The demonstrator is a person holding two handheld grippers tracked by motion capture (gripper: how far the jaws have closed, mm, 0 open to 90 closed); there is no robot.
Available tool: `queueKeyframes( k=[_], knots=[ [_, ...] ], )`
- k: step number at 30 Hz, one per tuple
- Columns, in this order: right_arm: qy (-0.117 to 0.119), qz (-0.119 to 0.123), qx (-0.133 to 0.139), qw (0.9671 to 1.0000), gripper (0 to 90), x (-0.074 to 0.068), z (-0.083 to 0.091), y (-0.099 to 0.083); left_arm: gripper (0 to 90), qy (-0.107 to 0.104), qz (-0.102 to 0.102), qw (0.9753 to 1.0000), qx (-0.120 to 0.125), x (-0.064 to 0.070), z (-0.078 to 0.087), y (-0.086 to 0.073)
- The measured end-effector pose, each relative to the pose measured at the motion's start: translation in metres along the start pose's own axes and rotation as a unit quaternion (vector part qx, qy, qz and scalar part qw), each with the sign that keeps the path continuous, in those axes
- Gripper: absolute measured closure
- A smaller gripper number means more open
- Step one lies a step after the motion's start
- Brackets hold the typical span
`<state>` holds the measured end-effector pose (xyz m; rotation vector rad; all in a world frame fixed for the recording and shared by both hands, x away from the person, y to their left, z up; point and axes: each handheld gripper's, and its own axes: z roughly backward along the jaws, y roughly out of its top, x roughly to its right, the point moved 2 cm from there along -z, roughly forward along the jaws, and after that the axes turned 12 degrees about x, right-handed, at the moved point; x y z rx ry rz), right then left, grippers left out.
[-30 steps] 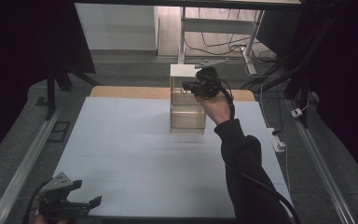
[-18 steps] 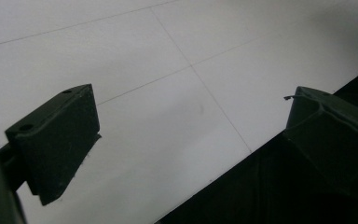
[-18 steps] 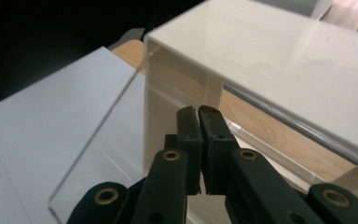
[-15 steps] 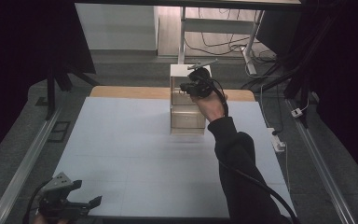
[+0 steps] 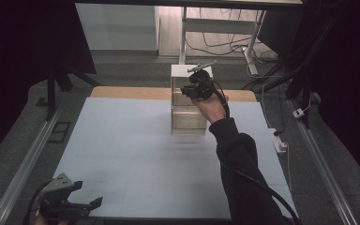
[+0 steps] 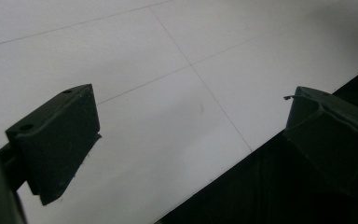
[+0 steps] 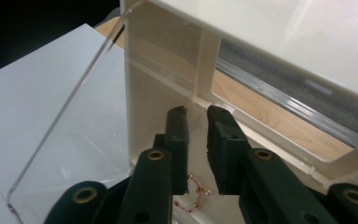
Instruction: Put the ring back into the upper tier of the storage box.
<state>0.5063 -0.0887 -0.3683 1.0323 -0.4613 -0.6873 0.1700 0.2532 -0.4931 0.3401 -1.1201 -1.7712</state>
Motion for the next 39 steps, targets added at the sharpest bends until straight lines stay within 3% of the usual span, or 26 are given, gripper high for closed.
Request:
queueKeyframes(
  k=[4,7,15,18,31,39],
  knots=[
    [0.01,0.001,0.01,0.9999,66.7,-0.001,0.005,0.004,3.1,0.0,0.0,1.0,0.0,0.0,0.0,0.0],
    [0.023,-0.012,0.015,0.9996,60.7,-0.001,0.009,0.007,3.1,0.001,0.0,1.0,0.001,0.0,0.0,0.0],
    [0.03,-0.025,0.024,0.9989,47.9,-0.003,0.019,0.013,2.9,-0.001,-0.001,1.0,0.005,-0.001,0.001,0.0],
    [0.034,-0.033,0.023,0.9986,43.8,-0.004,0.021,0.013,2.8,-0.001,-0.001,1.0,0.005,-0.001,0.001,0.0],
    [0.046,-0.017,0.017,0.9986,28.5,-0.013,0.029,0.01,2.6,-0.002,0.002,1.0,0.007,-0.001,0.002,0.0],
    [0.069,-0.03,0.007,0.9972,18.6,-0.016,0.037,0.004,2.6,-0.001,0.003,1.0,0.007,-0.001,0.001,0.0]
  ],
)
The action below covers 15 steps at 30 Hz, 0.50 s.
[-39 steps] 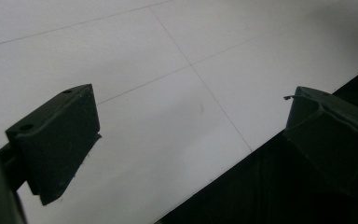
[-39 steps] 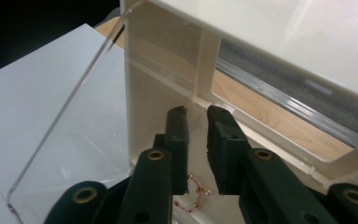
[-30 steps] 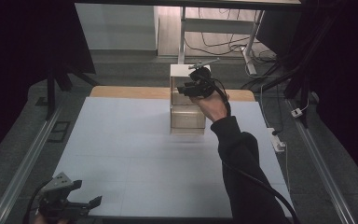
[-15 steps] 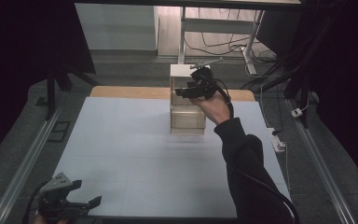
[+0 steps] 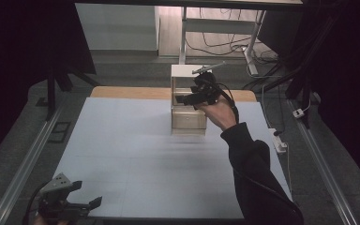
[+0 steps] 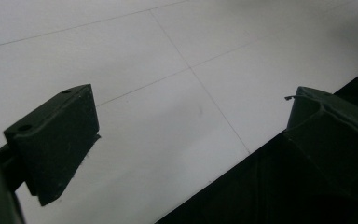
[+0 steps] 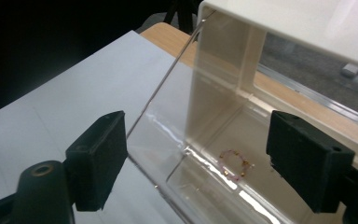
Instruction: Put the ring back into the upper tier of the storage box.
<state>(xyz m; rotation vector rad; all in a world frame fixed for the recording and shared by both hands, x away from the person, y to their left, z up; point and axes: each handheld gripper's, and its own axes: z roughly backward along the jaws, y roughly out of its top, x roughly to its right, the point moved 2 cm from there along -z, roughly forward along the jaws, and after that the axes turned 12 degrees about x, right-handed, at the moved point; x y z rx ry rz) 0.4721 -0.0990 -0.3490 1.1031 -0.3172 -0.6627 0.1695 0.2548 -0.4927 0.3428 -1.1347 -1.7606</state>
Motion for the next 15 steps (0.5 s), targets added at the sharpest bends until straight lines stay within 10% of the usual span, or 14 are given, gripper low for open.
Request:
queueKeyframes(
  k=[15],
  knots=[
    [0.014,0.016,-0.009,0.9997,7.7,-0.013,0.011,-0.005,2.5,0.001,0.001,1.0,0.002,0.0,0.0,0.0]
  ],
)
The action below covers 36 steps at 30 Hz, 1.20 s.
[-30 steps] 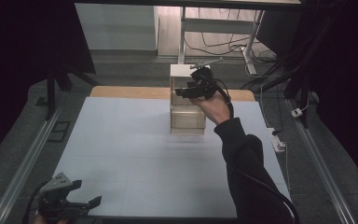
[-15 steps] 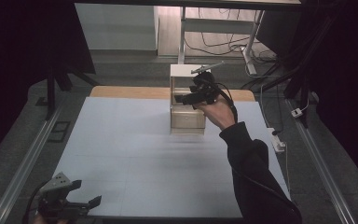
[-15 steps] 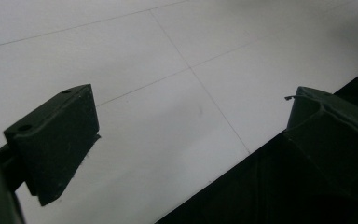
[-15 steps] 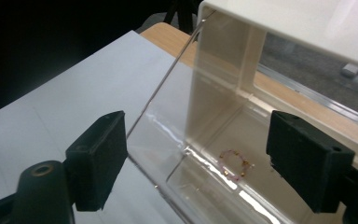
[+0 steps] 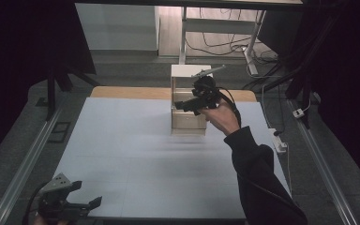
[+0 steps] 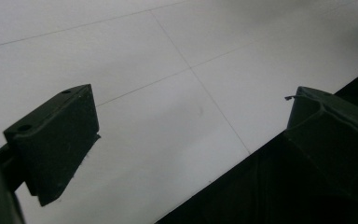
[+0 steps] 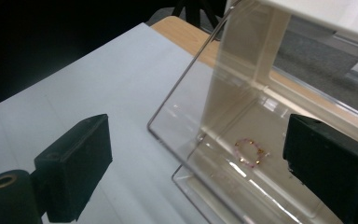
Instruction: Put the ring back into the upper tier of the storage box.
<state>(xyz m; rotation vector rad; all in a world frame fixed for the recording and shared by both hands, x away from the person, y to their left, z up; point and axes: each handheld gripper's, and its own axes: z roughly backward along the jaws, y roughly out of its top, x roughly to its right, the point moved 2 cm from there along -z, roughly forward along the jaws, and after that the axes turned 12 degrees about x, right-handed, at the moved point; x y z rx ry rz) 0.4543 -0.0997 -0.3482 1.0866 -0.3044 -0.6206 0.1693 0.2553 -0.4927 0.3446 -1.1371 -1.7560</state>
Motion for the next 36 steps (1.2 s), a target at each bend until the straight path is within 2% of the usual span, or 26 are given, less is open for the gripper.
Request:
queueKeyframes(
  k=[7,12,21,36],
  knots=[
    [0.009,0.016,0.009,0.9998,2.1,-0.007,0.011,-0.004,2.5,0.001,0.001,1.0,0.0,0.0,0.0,0.0],
    [0.003,0.028,0.014,0.9995,0.0,-0.012,0.018,-0.007,2.5,0.0,0.002,1.0,0.001,0.0,0.0,0.0],
    [0.014,0.034,0.013,0.9992,0.0,-0.023,0.031,-0.02,2.4,-0.001,0.004,1.0,0.003,-0.001,0.001,0.0],
    [0.023,0.038,0.016,0.9989,0.0,-0.034,0.037,-0.05,2.4,-0.002,0.003,1.0,0.003,-0.001,0.001,0.0]
  ],
)
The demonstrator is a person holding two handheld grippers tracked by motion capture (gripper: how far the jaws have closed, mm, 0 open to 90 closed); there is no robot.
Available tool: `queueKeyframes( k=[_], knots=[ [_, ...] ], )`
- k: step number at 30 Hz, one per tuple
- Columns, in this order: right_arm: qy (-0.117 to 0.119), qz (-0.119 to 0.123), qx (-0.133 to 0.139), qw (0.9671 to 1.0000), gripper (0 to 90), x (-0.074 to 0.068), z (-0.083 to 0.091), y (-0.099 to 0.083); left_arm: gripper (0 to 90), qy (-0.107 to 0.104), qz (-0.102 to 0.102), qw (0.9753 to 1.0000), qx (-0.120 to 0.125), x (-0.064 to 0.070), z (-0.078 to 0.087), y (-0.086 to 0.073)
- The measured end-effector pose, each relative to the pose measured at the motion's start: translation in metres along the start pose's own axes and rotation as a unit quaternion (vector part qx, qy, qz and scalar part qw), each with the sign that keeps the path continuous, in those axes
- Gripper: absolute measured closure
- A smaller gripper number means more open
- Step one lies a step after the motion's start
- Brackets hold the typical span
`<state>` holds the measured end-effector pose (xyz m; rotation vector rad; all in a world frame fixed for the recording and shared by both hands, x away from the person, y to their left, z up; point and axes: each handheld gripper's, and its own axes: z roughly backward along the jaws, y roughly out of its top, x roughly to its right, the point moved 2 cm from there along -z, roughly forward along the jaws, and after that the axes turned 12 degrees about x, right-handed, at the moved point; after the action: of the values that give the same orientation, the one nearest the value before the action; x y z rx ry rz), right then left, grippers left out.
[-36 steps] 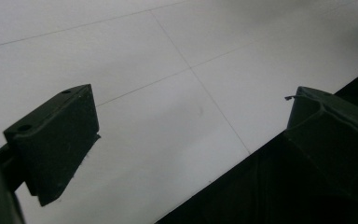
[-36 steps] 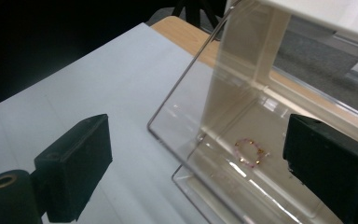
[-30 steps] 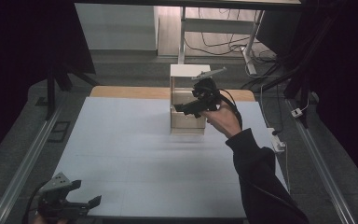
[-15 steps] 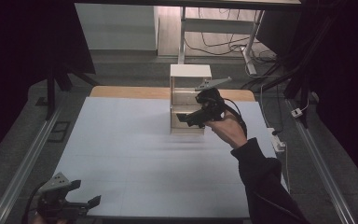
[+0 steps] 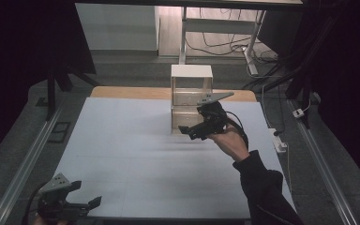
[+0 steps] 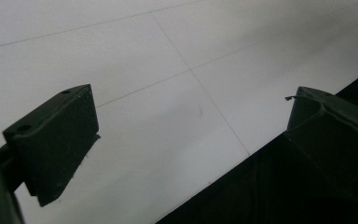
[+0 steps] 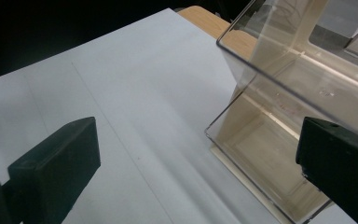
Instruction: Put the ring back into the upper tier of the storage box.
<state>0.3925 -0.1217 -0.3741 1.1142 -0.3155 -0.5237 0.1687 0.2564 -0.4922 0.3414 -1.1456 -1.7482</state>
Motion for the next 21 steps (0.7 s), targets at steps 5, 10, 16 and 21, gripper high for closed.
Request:
queueKeyframes(
  k=[5,10,16,21],
  knots=[
    [-0.002,-0.001,0.006,1.0,0.0,-0.003,0.001,-0.013,2.4,0.0,-0.001,1.0,0.0,0.0,0.0,0.0],
    [0.001,-0.002,0.006,1.0,0.0,-0.005,0.001,-0.026,2.4,0.001,0.0,1.0,0.0,0.0,0.0,0.0],
    [0.001,0.001,0.004,1.0,0.0,-0.007,0.005,-0.036,2.5,0.0,-0.001,1.0,0.0,0.0,0.0,0.0],
    [-0.004,-0.002,0.002,1.0,0.0,-0.009,0.006,-0.045,2.4,0.002,-0.003,1.0,0.001,0.001,0.0,0.0]
  ],
)
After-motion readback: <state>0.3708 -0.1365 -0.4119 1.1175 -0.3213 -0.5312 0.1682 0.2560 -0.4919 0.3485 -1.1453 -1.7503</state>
